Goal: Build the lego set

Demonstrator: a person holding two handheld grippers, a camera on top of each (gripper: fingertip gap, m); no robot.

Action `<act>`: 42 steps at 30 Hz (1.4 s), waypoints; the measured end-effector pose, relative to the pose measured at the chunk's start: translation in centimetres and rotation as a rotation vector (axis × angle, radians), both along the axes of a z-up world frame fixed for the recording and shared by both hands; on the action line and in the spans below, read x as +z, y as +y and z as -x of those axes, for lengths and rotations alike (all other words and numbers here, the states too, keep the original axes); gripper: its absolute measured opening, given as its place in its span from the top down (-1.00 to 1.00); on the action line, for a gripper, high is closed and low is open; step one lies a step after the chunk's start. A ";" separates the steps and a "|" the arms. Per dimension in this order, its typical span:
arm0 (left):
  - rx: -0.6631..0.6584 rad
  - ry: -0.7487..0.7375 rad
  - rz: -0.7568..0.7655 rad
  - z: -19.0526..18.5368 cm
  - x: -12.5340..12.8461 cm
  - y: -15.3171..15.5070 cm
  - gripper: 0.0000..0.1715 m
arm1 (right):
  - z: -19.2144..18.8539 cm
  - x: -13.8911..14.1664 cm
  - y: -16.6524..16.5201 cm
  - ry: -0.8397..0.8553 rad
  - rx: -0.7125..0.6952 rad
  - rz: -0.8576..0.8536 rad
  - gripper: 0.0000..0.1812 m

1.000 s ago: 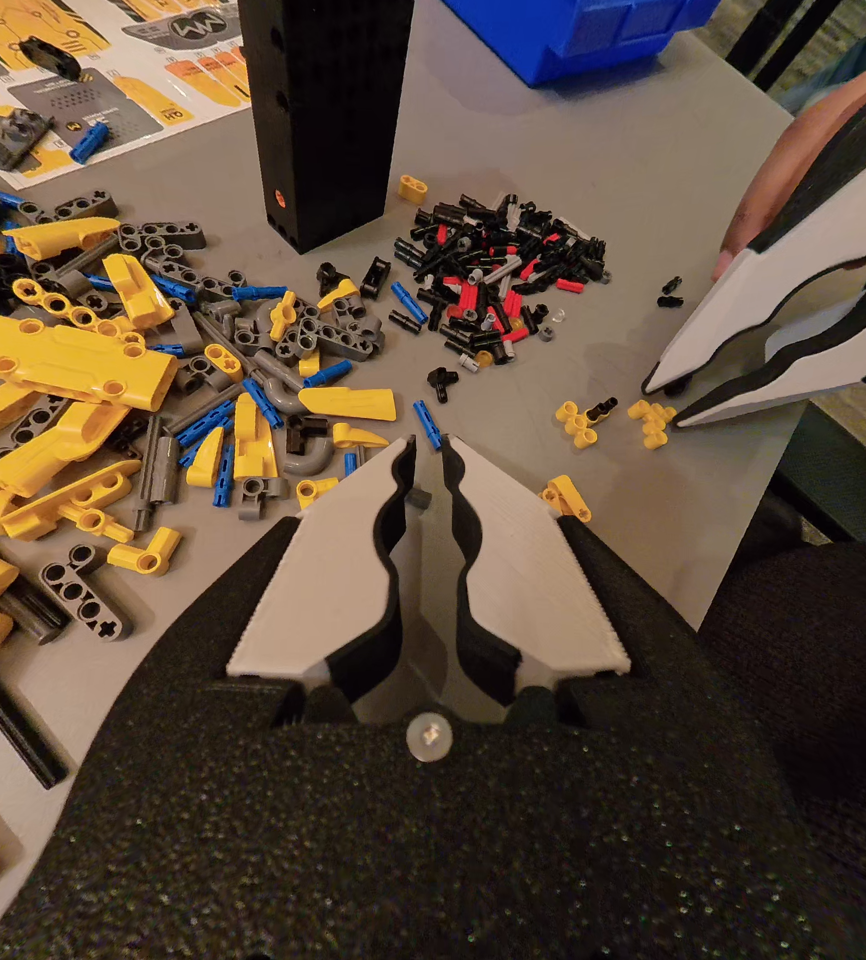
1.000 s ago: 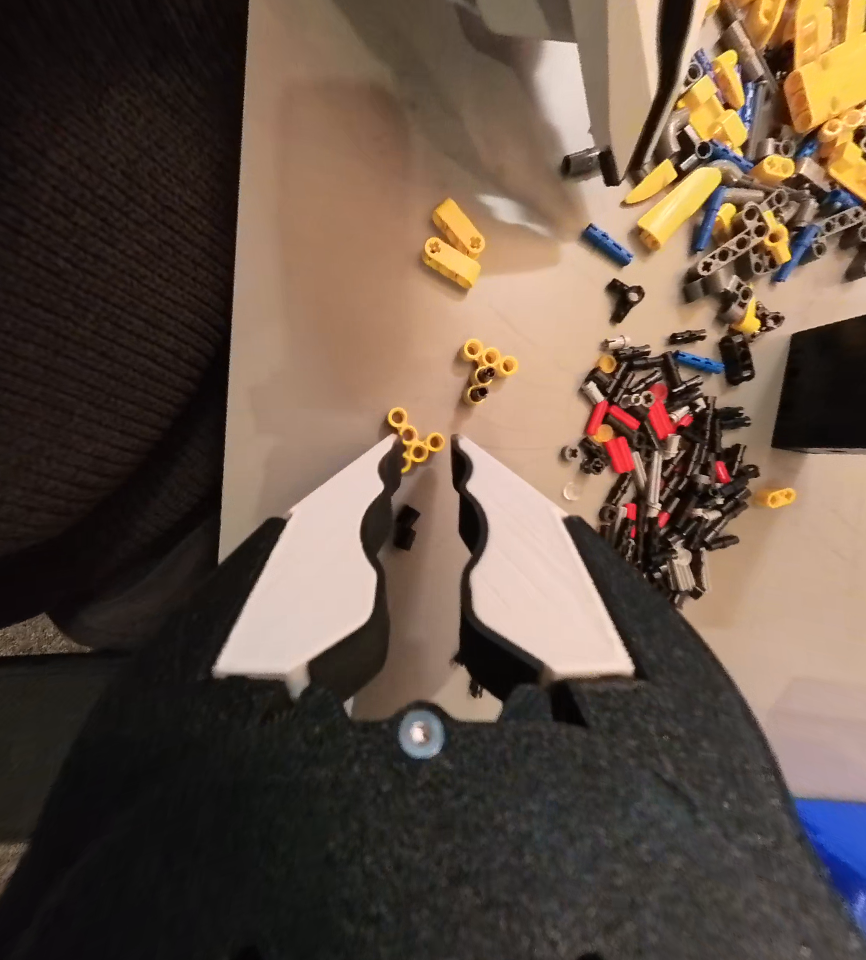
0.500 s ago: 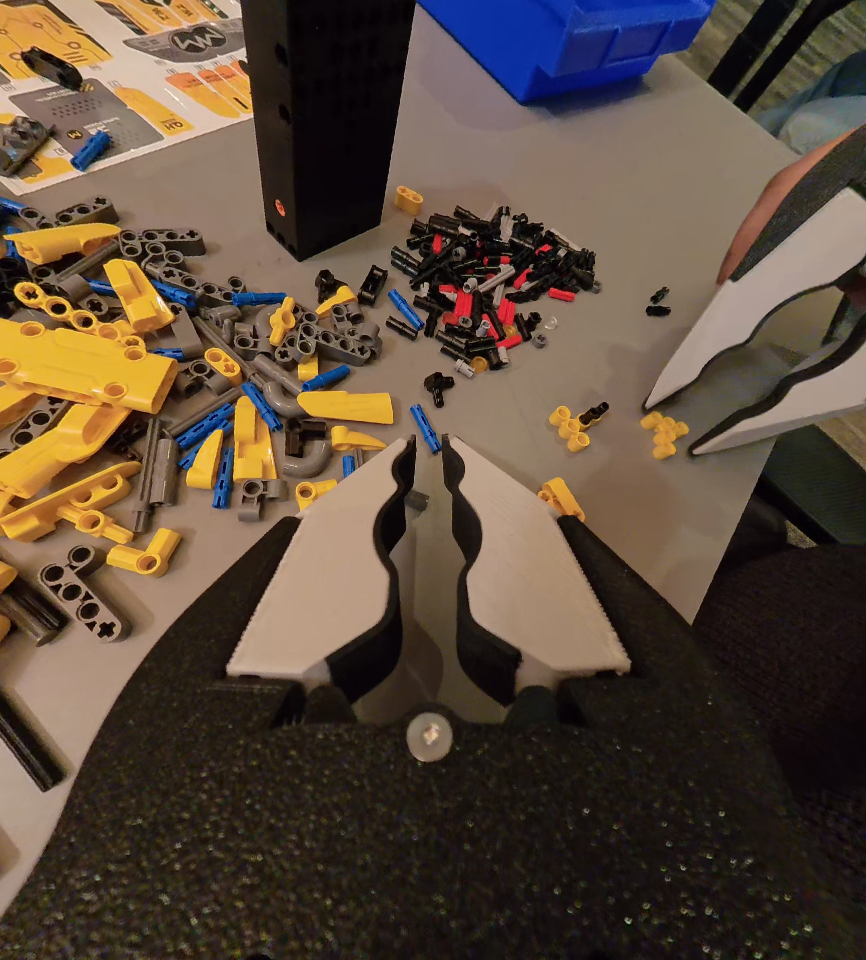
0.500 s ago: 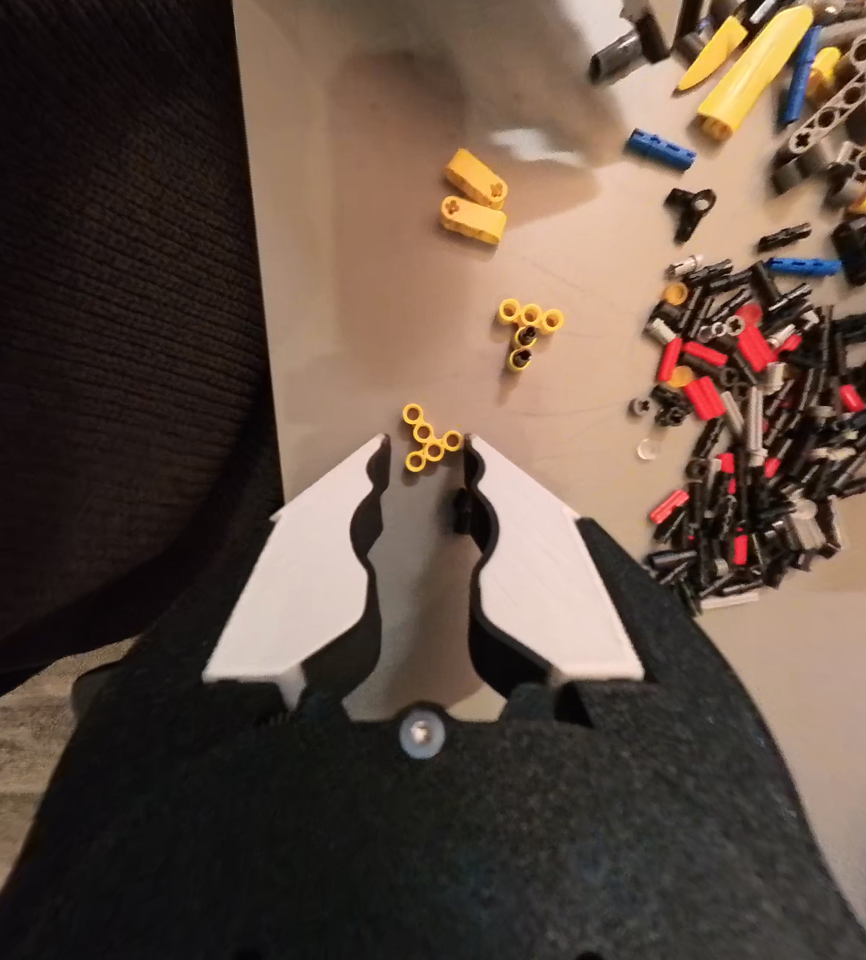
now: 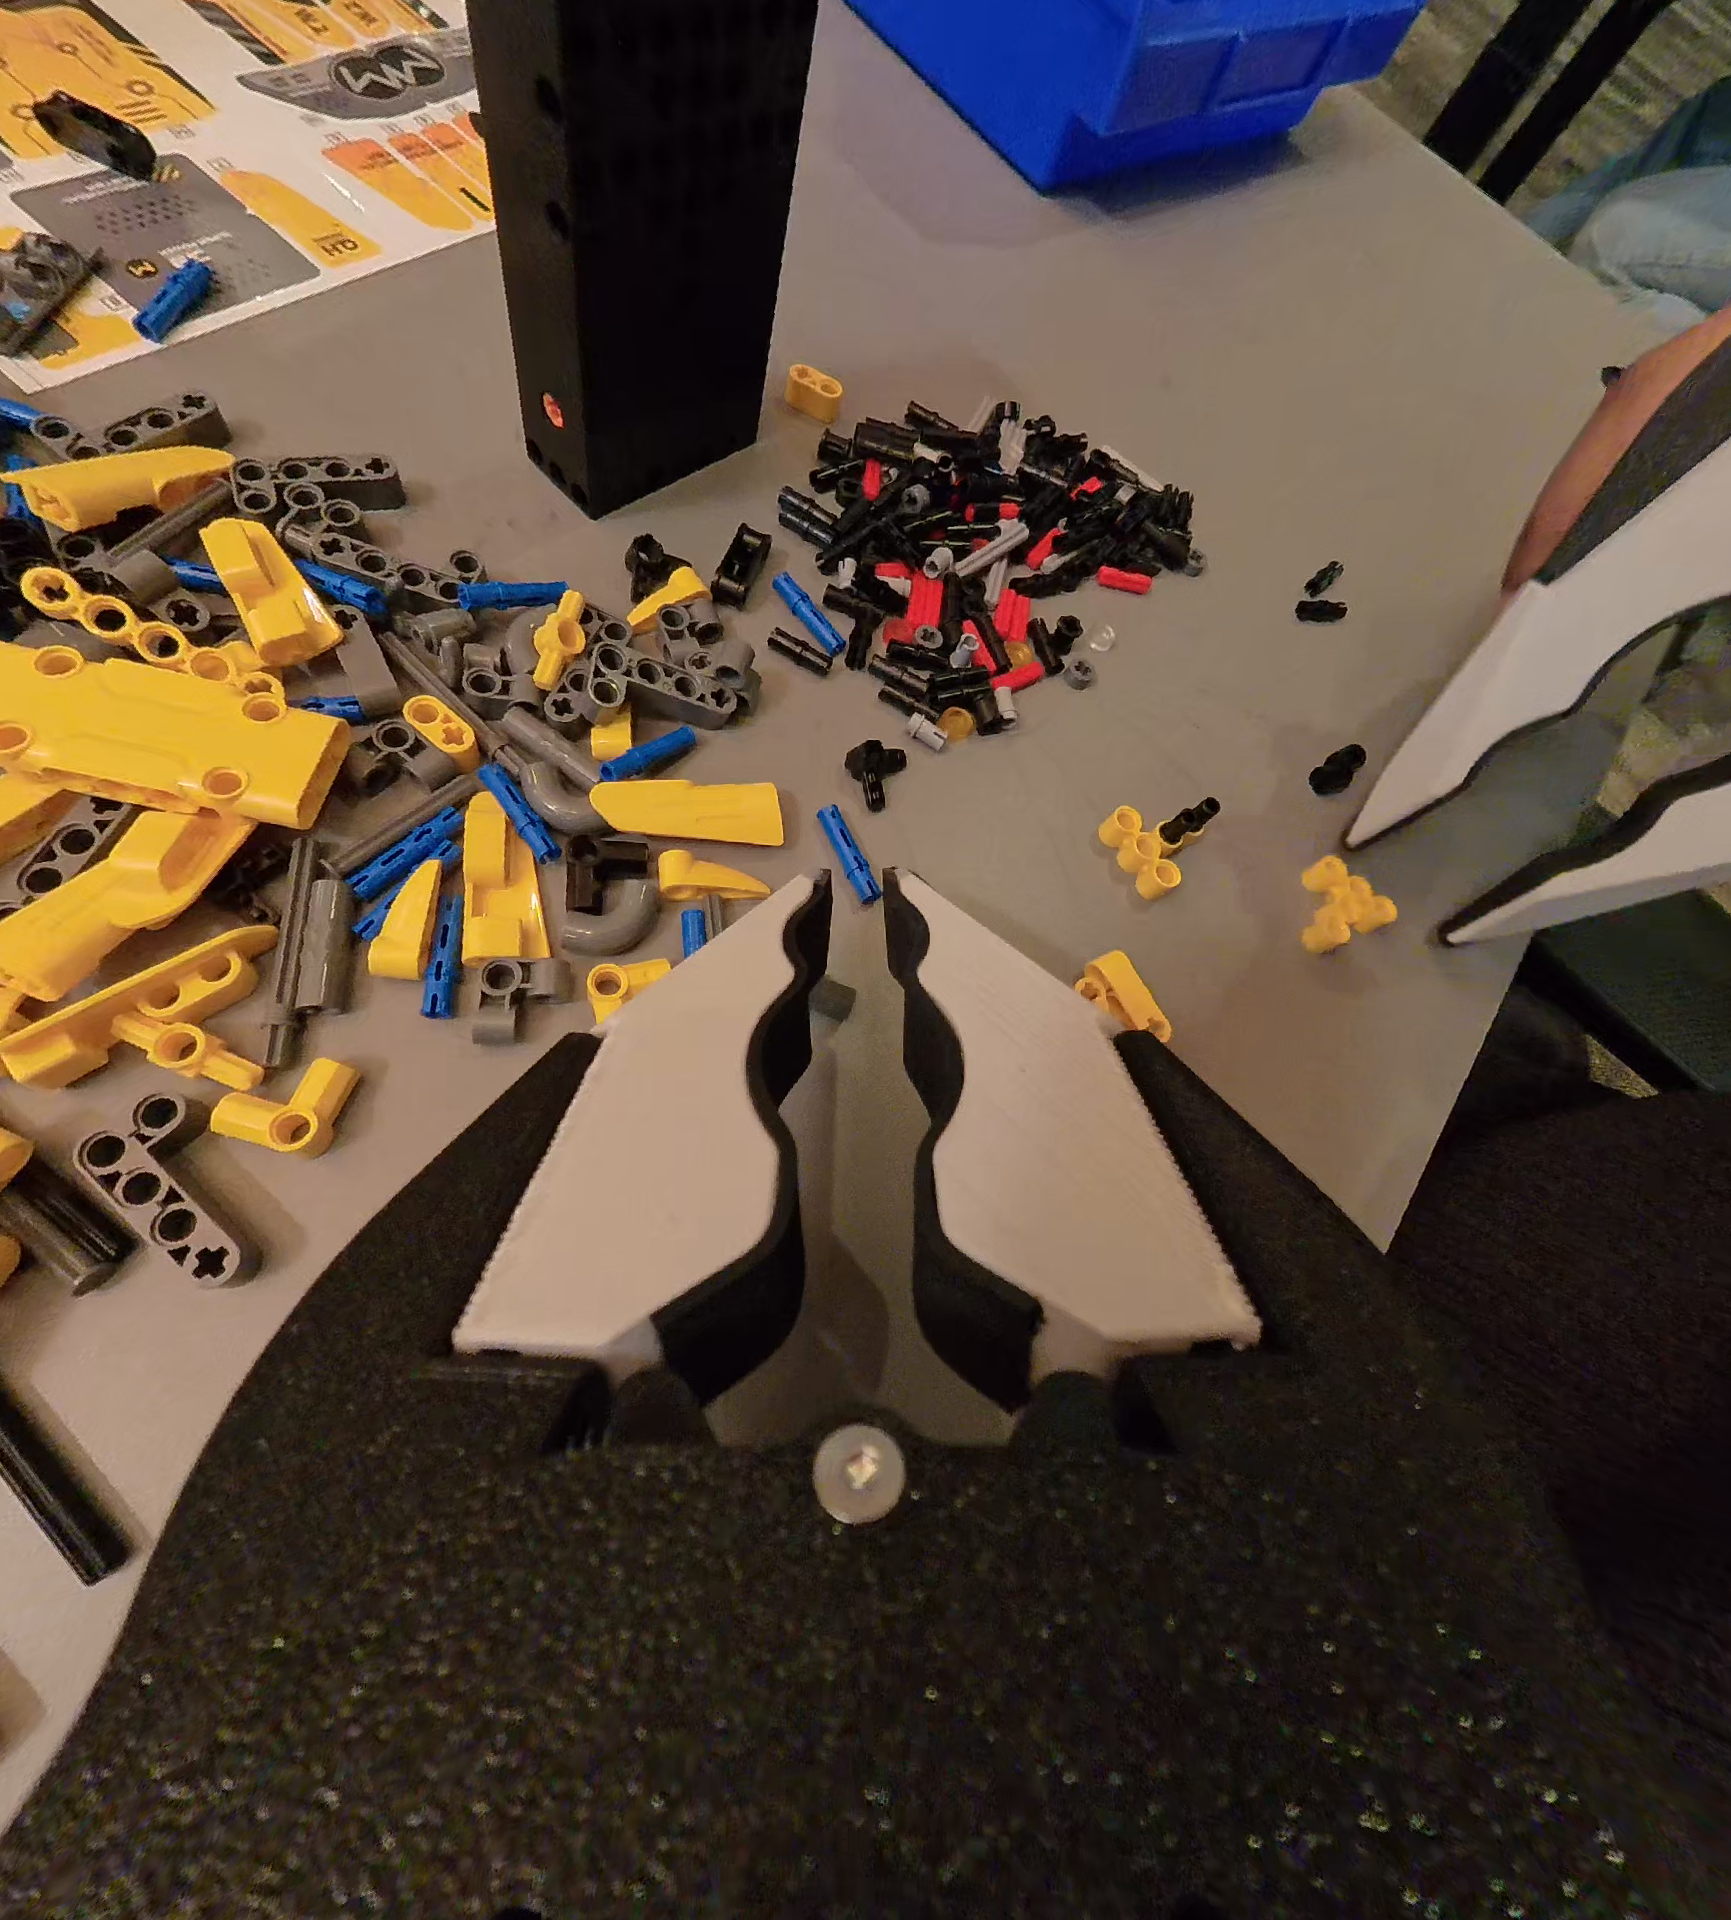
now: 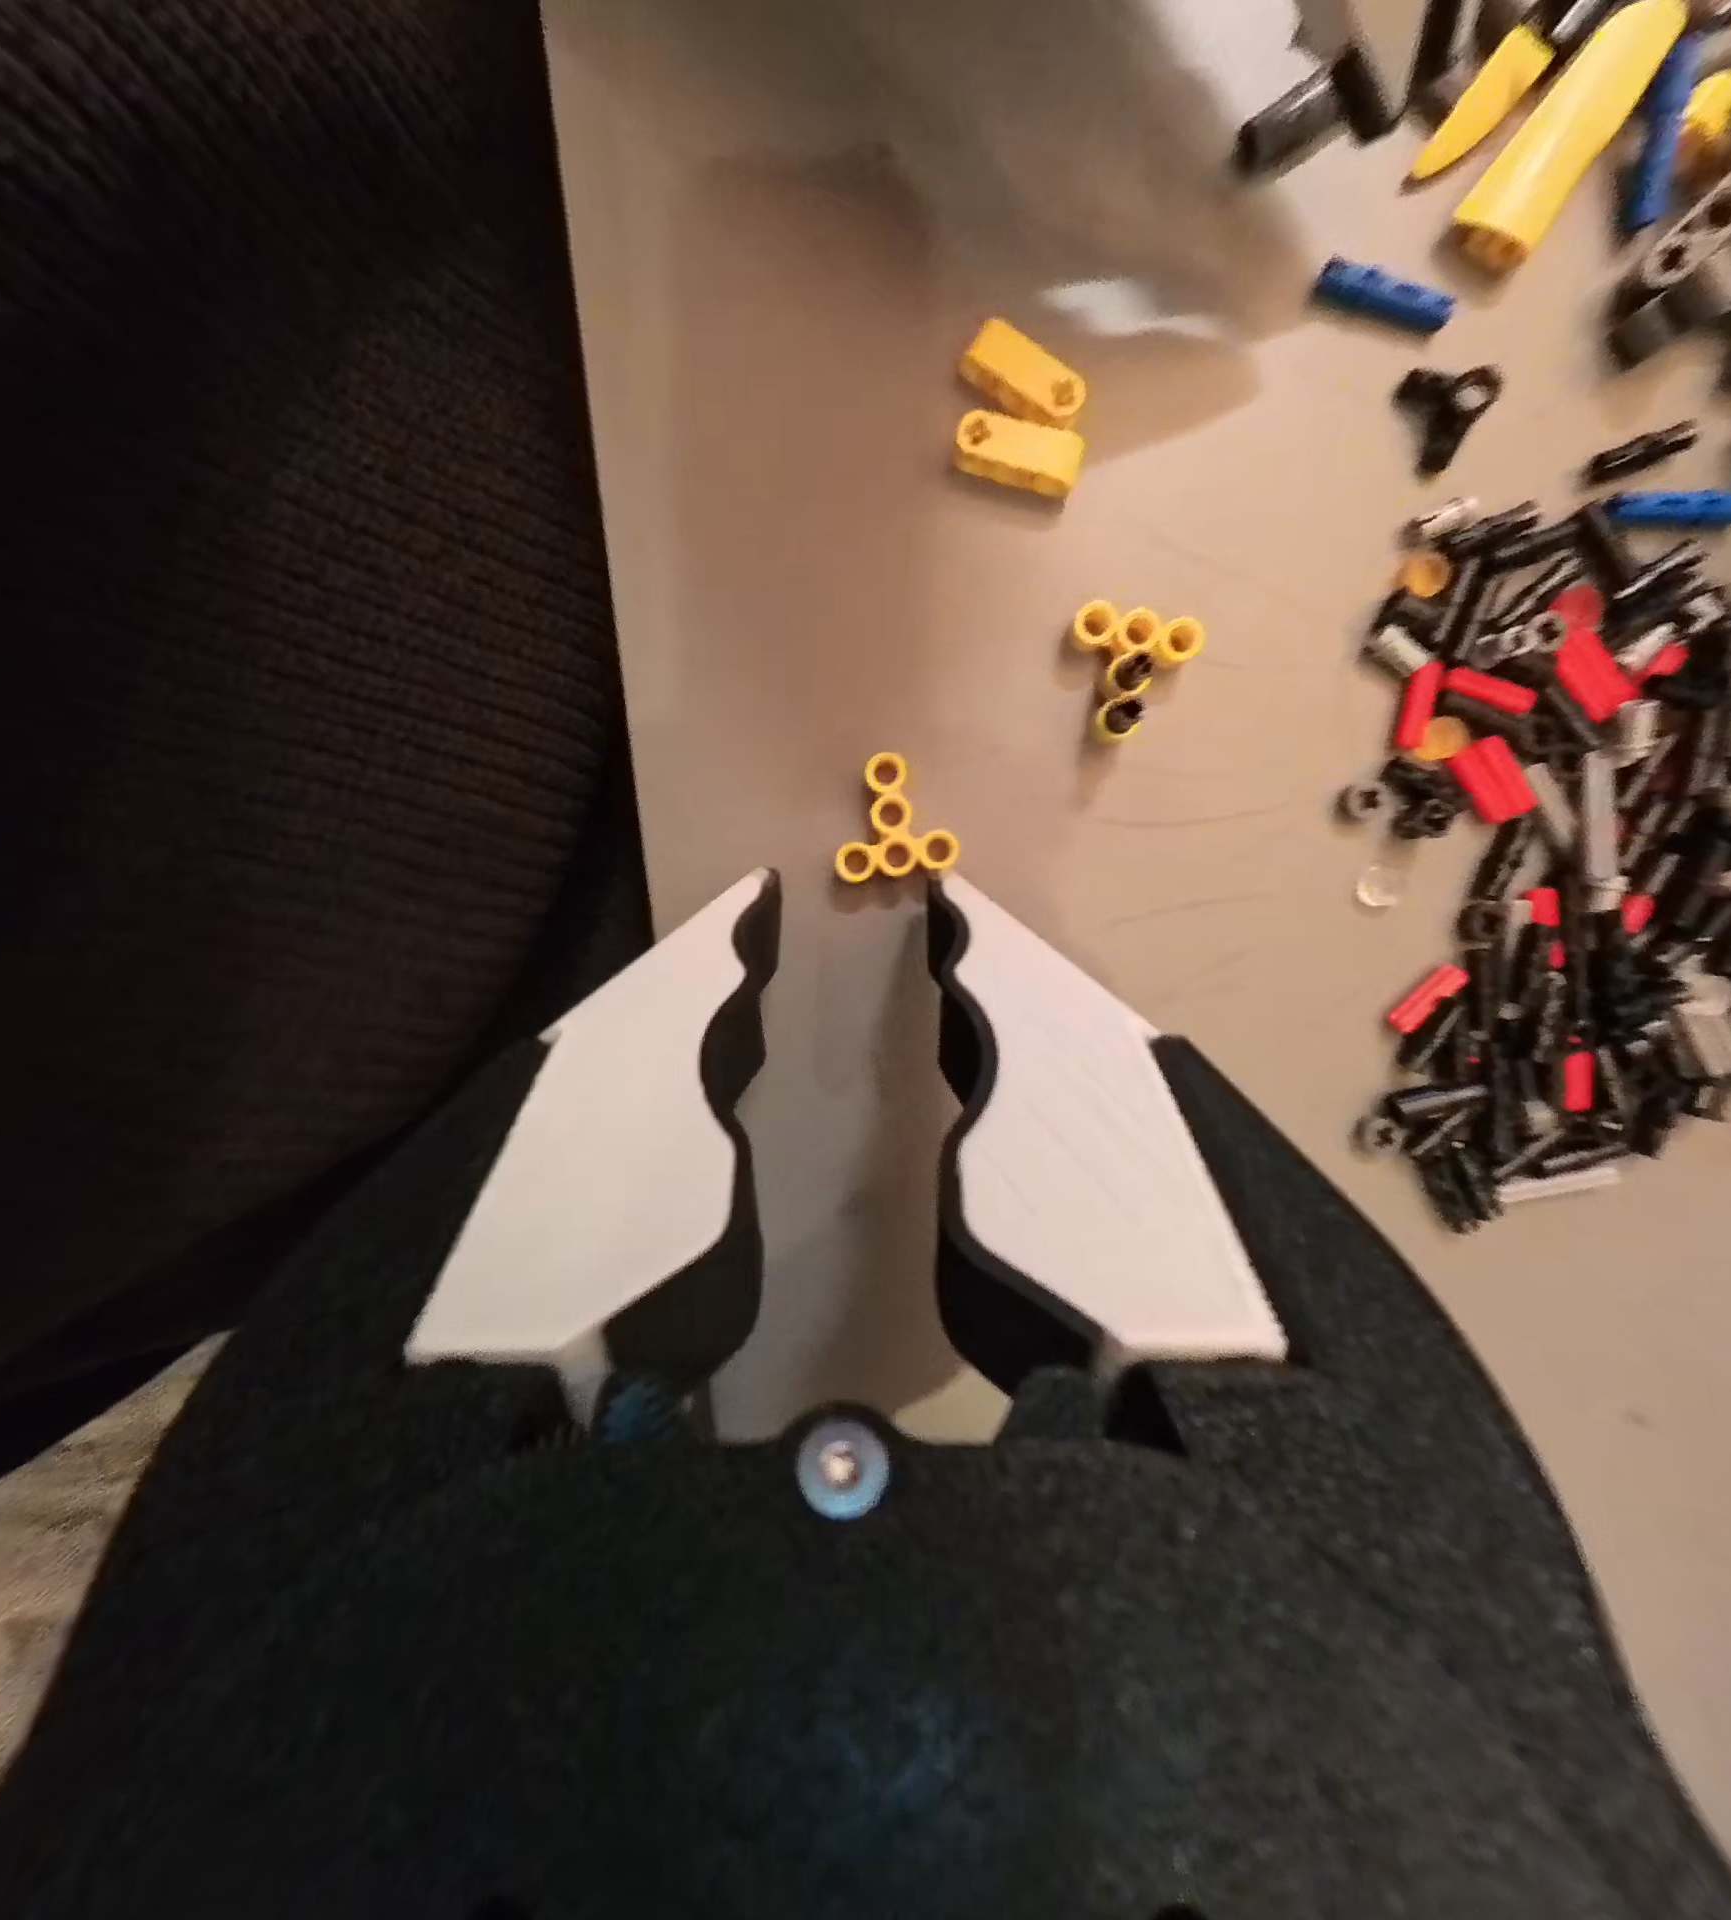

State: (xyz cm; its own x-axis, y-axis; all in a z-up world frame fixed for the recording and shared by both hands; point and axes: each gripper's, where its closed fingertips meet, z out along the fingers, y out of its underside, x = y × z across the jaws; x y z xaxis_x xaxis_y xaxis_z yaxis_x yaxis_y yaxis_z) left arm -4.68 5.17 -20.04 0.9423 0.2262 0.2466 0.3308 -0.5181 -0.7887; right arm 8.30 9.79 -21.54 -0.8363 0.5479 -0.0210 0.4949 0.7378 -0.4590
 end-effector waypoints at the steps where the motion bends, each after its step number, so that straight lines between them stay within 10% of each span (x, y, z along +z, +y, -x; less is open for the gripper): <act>1: 0.000 0.001 -0.001 0.0 0.0 0.0 0.89 | 0.4 0.2 0.1 0.024 0.001 -0.006 0.69; 20: 0.000 -0.014 -0.018 0.0 0.2 0.0 0.89 | 1.4 -0.5 -1.4 0.055 0.115 -0.050 0.92; 29: -0.002 -0.020 -0.015 0.0 0.2 0.0 0.89 | 5.9 2.6 1.0 0.139 -0.160 -0.027 0.92; 42: -0.003 -0.043 -0.053 0.1 0.6 -0.1 0.89 | 6.2 1.6 0.1 -0.063 -0.160 -0.128 0.92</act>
